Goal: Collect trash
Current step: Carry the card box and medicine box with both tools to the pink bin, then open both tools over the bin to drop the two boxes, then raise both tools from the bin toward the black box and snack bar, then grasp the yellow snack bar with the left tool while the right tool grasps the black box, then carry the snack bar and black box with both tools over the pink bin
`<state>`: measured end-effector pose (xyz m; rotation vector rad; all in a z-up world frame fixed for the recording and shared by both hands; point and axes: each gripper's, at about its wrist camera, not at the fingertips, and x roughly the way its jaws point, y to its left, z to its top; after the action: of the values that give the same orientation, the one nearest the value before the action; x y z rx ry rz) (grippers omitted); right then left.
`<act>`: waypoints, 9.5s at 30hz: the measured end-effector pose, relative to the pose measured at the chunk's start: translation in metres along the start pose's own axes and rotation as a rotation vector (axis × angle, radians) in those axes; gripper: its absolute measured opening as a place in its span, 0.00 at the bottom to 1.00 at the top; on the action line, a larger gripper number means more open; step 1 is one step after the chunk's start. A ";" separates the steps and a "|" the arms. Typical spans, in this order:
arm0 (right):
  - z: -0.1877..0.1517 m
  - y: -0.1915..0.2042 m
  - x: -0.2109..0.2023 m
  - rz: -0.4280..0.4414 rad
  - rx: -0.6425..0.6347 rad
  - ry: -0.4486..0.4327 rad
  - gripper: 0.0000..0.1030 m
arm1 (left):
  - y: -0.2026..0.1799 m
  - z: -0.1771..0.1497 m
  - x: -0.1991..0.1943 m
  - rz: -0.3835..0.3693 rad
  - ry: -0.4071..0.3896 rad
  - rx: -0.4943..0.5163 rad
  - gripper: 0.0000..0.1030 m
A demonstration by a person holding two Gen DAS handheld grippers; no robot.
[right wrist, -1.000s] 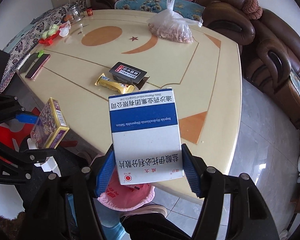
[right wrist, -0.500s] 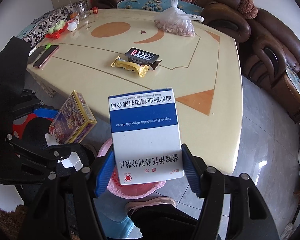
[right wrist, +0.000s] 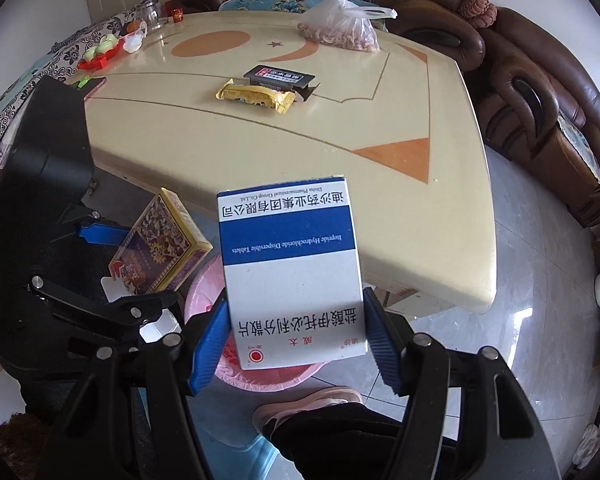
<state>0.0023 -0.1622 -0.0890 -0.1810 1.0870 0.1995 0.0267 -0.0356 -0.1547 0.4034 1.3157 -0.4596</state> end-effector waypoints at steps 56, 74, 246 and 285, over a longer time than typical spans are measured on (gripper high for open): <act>-0.065 -0.021 0.218 0.038 0.223 0.262 0.75 | 0.040 -0.005 0.195 -0.148 0.284 -0.319 0.69; -0.068 -0.022 0.219 0.043 0.230 0.286 0.75 | 0.034 -0.009 0.191 -0.124 0.279 -0.294 0.69; 0.101 -0.016 -0.037 0.084 -0.138 0.042 0.54 | 0.041 0.064 -0.089 -0.129 -0.041 0.368 0.21; -0.042 -0.016 0.108 0.117 0.185 0.104 0.54 | 0.012 -0.005 0.124 -0.358 0.133 0.058 0.21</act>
<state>0.0193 -0.1802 -0.2032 0.0383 1.2141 0.1947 0.0523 -0.0345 -0.2763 0.2488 1.5135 -0.7823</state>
